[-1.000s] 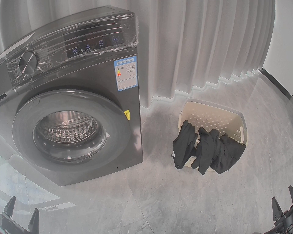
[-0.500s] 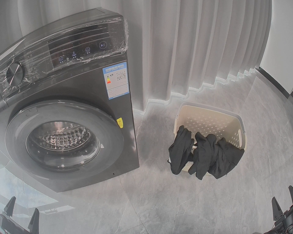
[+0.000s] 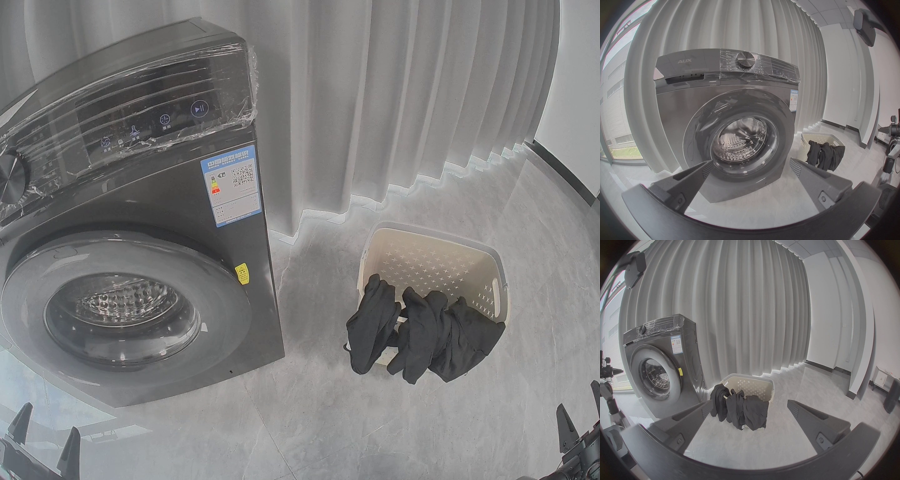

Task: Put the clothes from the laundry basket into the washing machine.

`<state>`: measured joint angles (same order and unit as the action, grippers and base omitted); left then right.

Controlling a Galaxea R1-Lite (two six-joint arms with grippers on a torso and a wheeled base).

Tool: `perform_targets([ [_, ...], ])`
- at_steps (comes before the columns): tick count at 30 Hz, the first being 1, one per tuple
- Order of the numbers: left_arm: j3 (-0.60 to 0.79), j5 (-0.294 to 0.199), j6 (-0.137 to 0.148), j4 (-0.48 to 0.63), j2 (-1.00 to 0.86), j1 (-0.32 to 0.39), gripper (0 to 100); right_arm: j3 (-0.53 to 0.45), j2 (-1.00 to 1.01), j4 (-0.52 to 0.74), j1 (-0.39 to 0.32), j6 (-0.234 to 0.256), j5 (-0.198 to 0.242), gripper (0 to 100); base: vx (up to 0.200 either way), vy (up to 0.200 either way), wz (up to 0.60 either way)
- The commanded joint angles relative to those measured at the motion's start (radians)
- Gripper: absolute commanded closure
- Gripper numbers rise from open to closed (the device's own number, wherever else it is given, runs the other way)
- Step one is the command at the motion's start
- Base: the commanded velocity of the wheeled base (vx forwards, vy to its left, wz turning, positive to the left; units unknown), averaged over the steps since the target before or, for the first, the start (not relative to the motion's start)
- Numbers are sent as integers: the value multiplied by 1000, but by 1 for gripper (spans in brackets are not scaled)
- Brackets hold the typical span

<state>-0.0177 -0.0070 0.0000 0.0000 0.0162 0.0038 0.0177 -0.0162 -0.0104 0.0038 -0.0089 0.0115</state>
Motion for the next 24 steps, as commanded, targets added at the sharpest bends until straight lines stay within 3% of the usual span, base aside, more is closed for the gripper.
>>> perform_targets([
  [1, 18, 1, 0, 0, -16, 1, 0, -18, 4, 0, 1, 0, 1, 0, 0, 0, 0],
  [5, 18, 1, 0, 0, -16, 1, 0, -18, 4, 0, 1, 0, 1, 0, 0, 0, 0],
  [14, 18, -1, 0, 0, -16, 1, 0, -18, 4, 0, 1, 0, 1, 0, 0, 0, -600],
  [24, 18, -1, -2, 0, -16, 1, 0, -18, 4, 0, 1, 0, 1, 0, 0, 0, 0],
])
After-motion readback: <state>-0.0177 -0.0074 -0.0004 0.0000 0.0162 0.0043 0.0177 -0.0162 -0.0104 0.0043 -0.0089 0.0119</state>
